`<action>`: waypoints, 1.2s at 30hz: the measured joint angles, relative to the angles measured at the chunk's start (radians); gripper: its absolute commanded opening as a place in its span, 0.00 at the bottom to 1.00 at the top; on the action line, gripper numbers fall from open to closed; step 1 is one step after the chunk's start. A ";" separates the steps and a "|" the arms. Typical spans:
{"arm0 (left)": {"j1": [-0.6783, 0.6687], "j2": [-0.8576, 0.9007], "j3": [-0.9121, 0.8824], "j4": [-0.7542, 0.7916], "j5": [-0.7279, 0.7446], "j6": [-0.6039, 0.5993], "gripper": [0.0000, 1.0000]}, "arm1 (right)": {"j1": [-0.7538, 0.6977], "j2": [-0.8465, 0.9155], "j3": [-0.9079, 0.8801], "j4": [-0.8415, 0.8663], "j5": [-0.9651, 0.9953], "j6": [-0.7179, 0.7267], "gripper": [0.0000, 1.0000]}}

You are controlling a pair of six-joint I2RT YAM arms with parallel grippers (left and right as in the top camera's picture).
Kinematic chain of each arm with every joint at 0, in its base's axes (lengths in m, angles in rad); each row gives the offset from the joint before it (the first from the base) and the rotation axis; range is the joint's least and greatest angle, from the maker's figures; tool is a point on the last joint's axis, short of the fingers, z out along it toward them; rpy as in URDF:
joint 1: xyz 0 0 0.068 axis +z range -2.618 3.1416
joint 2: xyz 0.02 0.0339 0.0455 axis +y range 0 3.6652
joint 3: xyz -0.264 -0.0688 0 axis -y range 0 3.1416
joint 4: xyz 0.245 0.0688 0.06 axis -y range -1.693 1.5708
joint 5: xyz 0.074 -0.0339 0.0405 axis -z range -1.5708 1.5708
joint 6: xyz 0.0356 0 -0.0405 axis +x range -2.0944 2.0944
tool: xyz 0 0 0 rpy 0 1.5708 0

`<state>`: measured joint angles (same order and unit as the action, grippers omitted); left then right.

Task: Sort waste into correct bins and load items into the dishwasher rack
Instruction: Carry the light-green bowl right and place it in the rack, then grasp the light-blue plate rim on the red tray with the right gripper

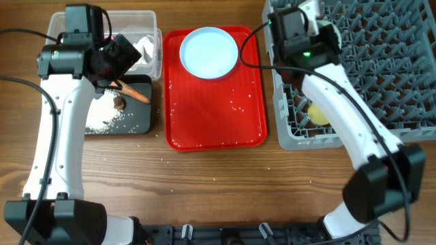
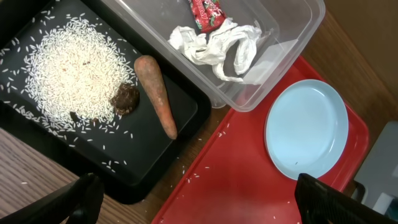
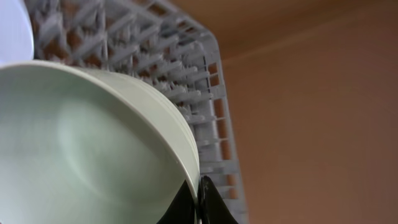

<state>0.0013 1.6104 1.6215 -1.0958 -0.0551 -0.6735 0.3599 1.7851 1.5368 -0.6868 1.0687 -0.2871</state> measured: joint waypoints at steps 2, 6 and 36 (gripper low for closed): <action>0.000 0.000 0.000 0.000 0.000 0.000 1.00 | 0.000 0.043 0.000 0.010 0.018 -0.100 0.04; 0.000 0.000 0.000 0.000 0.000 0.000 1.00 | 0.000 0.140 0.000 0.048 0.075 -0.243 0.05; 0.000 0.000 0.000 0.000 0.000 0.000 1.00 | 0.168 0.212 0.000 0.197 0.142 -0.337 1.00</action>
<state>0.0013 1.6104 1.6215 -1.0962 -0.0551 -0.6735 0.5282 1.9972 1.5372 -0.4896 1.2110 -0.6243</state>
